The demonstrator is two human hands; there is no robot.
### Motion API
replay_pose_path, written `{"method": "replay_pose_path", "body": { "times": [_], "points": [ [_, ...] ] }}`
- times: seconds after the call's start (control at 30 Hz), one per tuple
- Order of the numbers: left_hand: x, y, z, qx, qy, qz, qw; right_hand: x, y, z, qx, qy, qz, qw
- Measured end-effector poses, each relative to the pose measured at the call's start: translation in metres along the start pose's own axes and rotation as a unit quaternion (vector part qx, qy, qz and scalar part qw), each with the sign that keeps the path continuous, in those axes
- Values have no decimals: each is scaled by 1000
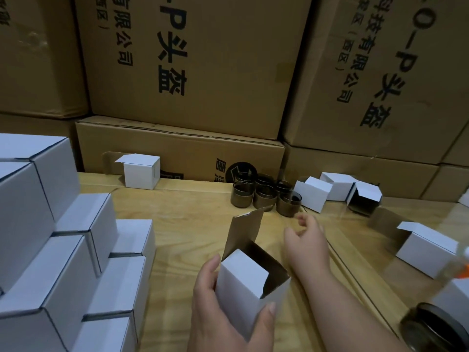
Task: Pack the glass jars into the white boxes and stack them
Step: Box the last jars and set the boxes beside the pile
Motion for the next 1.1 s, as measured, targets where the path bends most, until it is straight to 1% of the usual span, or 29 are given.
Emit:
{"method": "replay_pose_path", "body": {
  "times": [0.17, 0.27, 0.33, 0.37, 0.43, 0.5, 0.7, 0.8, 0.97, 1.1],
  "points": [
    [0, 2, -2, 3, -9, -16, 1000, 43, 7, -20, -122, 8, -4, 993],
    [4, -4, -1, 93, -16, -56, 994, 60, 11, -34, -200, 35, 12, 979],
    [4, -6, 3, 126, -38, -93, 987, 64, 14, -40, -218, 45, 19, 975],
    [3, -5, 2, 133, -29, -92, 986, 65, 15, -42, -218, 43, 21, 975],
    [1, 3, 3, 126, 0, -29, 992, 65, 16, -41, -209, 38, 25, 977],
    [-2, 8, 4, 124, 16, 19, 992, 61, 15, -36, -178, 23, 24, 984],
    [-2, 3, 5, 128, 41, 50, 990, 21, 11, -8, -45, -22, -5, 999],
    [-6, 2, 4, 120, 48, 23, 991, -20, 12, 12, 50, -39, -19, 998],
    [-6, -1, 5, 101, 56, -33, 993, -86, 10, 39, 175, -37, -21, 984],
    [-3, -2, 5, 89, 81, -31, 992, -114, 8, 51, 267, -44, -20, 962]
  ]
}}
Point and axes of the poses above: each hand's wrist, its own x-axis towards the middle knuckle, its own z-axis out of the back of the hand, y = z × x, the point moved 6 cm from there along x, towards the middle knuckle, and after that the axes turned 1 degree about -z, right-handed, at the moved point
